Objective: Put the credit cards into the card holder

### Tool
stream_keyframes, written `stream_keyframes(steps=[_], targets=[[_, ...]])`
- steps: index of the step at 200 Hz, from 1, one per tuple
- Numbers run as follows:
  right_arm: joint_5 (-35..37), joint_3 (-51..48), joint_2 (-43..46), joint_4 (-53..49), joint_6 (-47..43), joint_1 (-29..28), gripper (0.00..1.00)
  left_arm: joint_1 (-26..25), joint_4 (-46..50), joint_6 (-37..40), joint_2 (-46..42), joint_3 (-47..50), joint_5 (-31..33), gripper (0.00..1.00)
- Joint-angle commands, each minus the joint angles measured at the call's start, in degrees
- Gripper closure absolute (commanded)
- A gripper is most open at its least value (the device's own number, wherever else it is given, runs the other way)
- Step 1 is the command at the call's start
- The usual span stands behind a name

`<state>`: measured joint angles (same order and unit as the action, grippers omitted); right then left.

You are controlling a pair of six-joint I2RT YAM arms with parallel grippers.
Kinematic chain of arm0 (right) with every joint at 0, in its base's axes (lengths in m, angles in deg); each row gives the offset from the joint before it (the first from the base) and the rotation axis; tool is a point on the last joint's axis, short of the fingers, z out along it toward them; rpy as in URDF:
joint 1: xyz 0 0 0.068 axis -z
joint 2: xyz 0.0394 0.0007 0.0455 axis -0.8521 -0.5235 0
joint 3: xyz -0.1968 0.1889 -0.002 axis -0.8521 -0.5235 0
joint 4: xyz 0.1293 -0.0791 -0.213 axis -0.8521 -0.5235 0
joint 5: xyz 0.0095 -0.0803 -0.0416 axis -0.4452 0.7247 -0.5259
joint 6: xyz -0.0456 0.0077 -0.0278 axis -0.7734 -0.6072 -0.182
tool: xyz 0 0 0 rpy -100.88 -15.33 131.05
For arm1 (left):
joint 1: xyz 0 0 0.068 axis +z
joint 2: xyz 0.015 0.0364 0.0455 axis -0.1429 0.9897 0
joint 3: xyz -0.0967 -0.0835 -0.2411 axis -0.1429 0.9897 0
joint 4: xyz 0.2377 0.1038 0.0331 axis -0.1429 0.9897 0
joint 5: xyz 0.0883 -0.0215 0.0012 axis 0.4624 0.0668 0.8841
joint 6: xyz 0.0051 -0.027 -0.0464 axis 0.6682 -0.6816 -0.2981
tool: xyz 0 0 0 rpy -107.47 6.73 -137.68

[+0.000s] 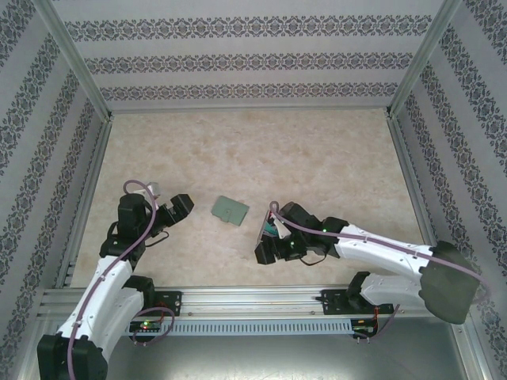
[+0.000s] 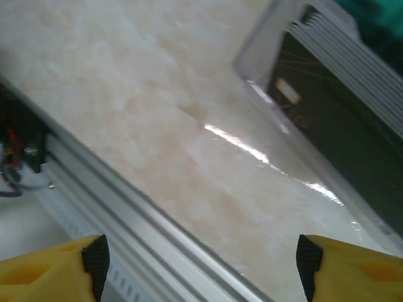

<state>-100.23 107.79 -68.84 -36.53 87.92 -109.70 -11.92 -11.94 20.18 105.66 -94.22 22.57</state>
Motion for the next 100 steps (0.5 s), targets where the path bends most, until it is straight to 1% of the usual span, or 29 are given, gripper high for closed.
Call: stream_keyframes(steps=[1, 22, 44, 60, 74, 89, 100], targets=[[5.2, 0.2, -2.5, -0.5, -1.1, -0.4, 0.21, -0.5, 2.8, 0.3, -0.4, -0.3, -1.6, 0.01], [9.6, 2.4, -5.4, -0.4, -2.2, -0.3, 0.21, -0.6, 2.8, 0.6, 0.6, -1.3, -2.9, 0.01], [13.1, 3.7, -7.8, 2.8, -2.4, 1.3, 0.22, -1.3, 2.5, 1.2, 2.3, -2.4, -3.7, 0.01], [13.2, 4.2, -10.2, 6.4, -2.3, 4.3, 0.22, -2.4, 2.3, 1.4, 3.9, -3.5, -3.8, 0.01], [11.2, 5.3, -12.7, 9.5, -3.2, 7.0, 0.22, -3.7, 1.8, 1.5, 5.6, -4.3, -3.2, 0.01], [8.8, 7.9, -16.2, 12.0, -4.5, 8.6, 0.23, -5.6, 1.6, 1.7, 8.0, -5.1, -2.1, 0.01], [8.1, 11.2, -19.3, 11.4, -5.9, 8.9, 0.23, -7.0, 1.3, 1.5, 10.0, -5.7, -1.1, 0.01]])
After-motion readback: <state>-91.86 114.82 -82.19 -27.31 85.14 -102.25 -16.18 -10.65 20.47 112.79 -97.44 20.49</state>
